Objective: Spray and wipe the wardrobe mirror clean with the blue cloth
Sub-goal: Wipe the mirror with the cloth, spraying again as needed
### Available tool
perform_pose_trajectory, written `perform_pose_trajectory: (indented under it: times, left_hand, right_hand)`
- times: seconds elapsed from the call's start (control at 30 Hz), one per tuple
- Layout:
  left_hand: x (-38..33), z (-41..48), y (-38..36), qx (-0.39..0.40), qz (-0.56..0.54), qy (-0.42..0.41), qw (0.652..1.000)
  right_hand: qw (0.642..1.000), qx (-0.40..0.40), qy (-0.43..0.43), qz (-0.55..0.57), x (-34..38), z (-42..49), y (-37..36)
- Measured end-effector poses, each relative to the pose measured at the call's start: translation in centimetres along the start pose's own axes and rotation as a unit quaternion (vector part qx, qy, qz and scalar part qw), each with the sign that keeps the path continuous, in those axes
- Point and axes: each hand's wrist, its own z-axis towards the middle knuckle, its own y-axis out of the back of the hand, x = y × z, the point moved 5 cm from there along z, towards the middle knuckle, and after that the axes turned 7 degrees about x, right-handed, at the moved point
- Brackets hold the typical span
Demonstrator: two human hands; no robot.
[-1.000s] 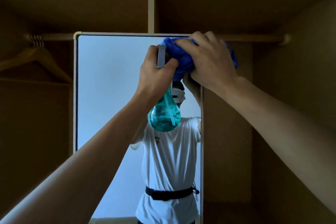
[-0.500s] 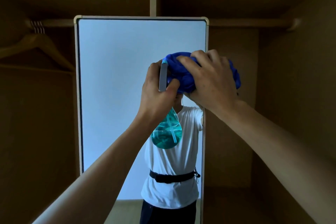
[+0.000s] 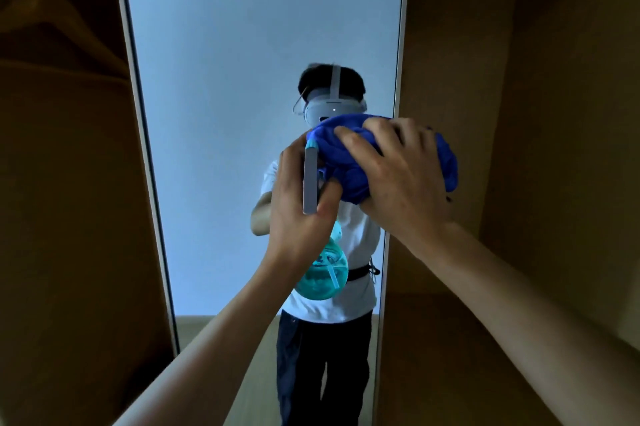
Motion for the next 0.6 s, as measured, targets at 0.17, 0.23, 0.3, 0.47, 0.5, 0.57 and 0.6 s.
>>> perform_pose_trajectory:
  times: [0.17,0.23,0.3,0.47,0.5,0.57,0.6]
  left_hand:
    - [1.5,-3.1,-0.3,0.016,-0.014,0.027,0.999]
    - [2.2,-4.4,-0.3,0.021,-0.007,0.032,0.999]
    - [2.9,-5.7,-0.4,0.022,-0.005,0.042,0.999]
    - [5.3,-9.5,-0.8,0.033,-0.021,0.070,0.997]
    - [5.9,-10.4,-0.9,0.034,-0.018,0.082,0.996]
    - [6.9,-12.0,-1.0,0.031,-0.004,0.107,0.994]
    - [7.2,-12.8,-1.0,0.033,0.000,0.114,0.993]
  right_hand:
    - [0.999,0.032,-0.004,0.011,1.4,-3.1,-1.3]
    - [0.999,0.043,-0.006,0.011,1.9,-4.4,-1.8]
    - [0.998,0.056,-0.009,0.011,2.4,-5.8,-2.4]
    - [0.997,0.076,-0.008,0.026,4.2,-9.8,-4.0]
    - [0.996,0.081,-0.007,0.030,4.5,-10.6,-4.3]
    - [0.994,0.099,-0.006,0.039,5.2,-12.3,-4.9]
    - [0.993,0.106,-0.008,0.044,5.5,-13.0,-5.1]
